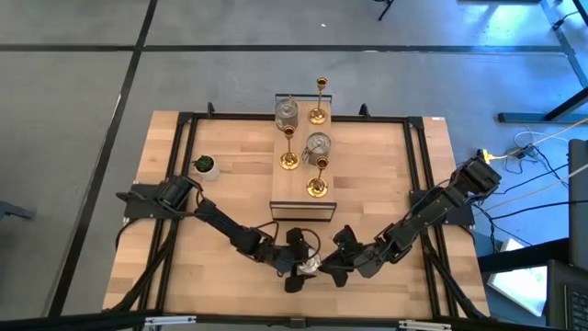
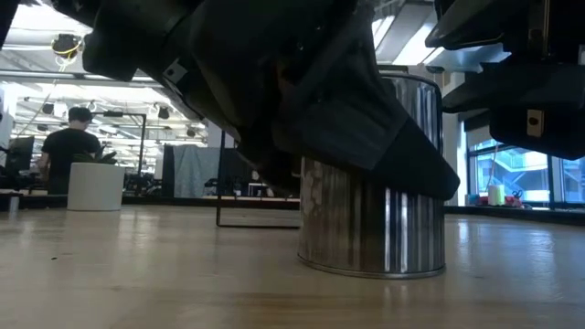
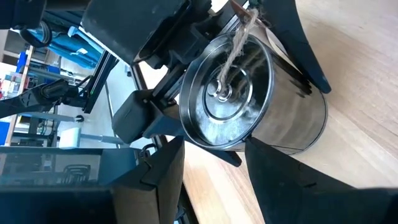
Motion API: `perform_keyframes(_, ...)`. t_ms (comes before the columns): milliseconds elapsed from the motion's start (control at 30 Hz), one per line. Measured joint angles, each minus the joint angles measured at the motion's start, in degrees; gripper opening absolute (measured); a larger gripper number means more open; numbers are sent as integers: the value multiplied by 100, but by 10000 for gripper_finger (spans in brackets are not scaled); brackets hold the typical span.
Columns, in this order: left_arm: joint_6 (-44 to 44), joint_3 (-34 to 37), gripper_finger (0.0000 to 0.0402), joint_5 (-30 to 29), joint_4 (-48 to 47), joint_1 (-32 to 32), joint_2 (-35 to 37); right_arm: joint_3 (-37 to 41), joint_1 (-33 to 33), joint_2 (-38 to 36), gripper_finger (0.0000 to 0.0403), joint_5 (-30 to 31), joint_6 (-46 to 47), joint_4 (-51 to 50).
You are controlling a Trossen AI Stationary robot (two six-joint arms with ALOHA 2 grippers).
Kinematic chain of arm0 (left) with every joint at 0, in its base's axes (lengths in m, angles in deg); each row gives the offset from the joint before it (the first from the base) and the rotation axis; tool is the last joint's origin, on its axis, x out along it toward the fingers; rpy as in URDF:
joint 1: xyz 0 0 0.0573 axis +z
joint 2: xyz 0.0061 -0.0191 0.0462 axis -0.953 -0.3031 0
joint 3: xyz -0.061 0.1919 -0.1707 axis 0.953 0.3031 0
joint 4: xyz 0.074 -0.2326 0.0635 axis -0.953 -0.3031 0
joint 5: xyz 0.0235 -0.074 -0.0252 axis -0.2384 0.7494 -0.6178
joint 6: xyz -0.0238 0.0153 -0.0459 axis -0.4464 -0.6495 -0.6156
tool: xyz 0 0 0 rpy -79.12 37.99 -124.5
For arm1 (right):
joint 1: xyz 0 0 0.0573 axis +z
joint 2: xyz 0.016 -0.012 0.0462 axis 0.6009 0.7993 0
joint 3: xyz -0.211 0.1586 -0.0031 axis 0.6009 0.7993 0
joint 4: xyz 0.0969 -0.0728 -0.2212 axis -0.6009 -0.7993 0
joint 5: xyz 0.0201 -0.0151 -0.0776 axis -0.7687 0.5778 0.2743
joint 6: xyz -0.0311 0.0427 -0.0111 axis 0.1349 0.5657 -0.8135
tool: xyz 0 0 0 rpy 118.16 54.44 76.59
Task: Pick & Place candle stick holders
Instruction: Put the silver scented candle on the shelf
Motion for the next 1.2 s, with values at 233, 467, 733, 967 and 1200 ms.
perform_keyframes(233, -192, 0, 384, 21, -17, 0, 2, 0, 2, 0, 175, 7, 27, 15)
perform_keyframes(467, -702, -7, 360, 191, 17, -7, 20, 0, 2, 0, 175, 12, 40, 13)
perform_keyframes(733, -1082, -4, 359, 392, -794, -209, 420, -4, 75, 0, 175, 100, 44, 9)
perform_keyframes(967, -1068, -4, 359, 10, -1992, -428, 1110, -4, 144, 1, 175, 72, 90, -96)
perform_keyframes(1200, -1041, 0, 358, -502, -2707, -553, 1596, -4, 146, 0, 175, 66, 104, -150)
